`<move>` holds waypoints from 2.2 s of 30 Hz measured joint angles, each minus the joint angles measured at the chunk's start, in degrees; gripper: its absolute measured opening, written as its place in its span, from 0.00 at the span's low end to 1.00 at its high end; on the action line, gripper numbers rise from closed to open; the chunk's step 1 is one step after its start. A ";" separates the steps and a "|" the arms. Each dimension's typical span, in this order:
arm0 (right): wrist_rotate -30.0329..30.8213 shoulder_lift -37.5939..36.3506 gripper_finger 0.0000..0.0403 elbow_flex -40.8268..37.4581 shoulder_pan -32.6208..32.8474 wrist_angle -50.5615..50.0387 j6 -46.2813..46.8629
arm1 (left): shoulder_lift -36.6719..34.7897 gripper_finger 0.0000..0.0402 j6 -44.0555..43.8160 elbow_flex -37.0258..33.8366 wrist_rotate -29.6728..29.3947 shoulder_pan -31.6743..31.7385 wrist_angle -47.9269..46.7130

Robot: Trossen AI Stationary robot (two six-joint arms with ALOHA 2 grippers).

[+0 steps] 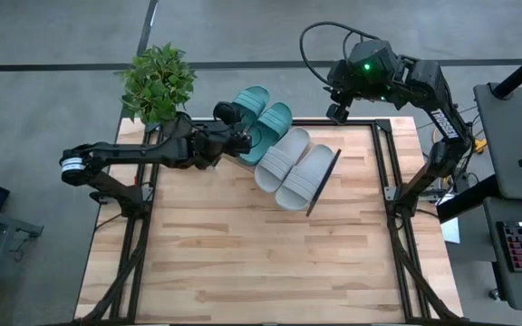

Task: Pick and place slides into the shelf
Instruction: Put the green slide on the shelf

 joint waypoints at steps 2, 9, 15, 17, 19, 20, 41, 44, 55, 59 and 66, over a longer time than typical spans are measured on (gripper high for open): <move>-1.42 -0.02 0.27 0.00 0.00 0.00 0.00 | -0.01 0.49 3.24 0.00 0.20 0.59 -0.12; -3.02 -0.02 0.25 0.00 0.00 -0.02 0.02 | 0.89 0.49 5.70 2.23 4.12 2.64 -8.12; -3.00 -0.02 0.24 0.00 0.00 -0.07 0.00 | 0.63 0.49 5.93 5.95 8.20 4.36 -13.57; -3.00 -0.02 0.25 0.00 0.00 -0.07 0.01 | 0.94 0.49 5.62 7.43 11.12 5.00 -15.37; -3.00 -0.02 0.25 0.00 0.00 -0.08 0.02 | 1.18 0.49 5.57 8.51 12.03 5.60 -16.67; -3.00 -0.02 0.25 0.00 0.00 -0.10 0.01 | 1.20 0.49 5.53 8.84 12.20 5.78 -17.12; -2.89 -0.02 0.25 0.00 0.00 -0.99 0.02 | 6.74 0.49 8.80 10.91 8.10 7.91 -18.89; -2.89 -0.04 0.24 0.00 0.00 -1.86 0.02 | 8.00 0.49 8.98 11.41 6.45 8.63 -18.57; -2.89 -0.04 0.25 0.00 0.00 -2.27 0.02 | 8.06 0.49 9.02 11.39 5.20 9.45 -16.41; -2.91 -0.04 0.25 0.00 0.01 -2.29 0.03 | 8.81 0.49 9.08 11.30 5.11 9.78 -16.30; -2.92 -0.04 0.22 0.00 0.02 -2.30 0.02 | 10.90 0.49 10.32 11.20 3.67 10.46 -11.75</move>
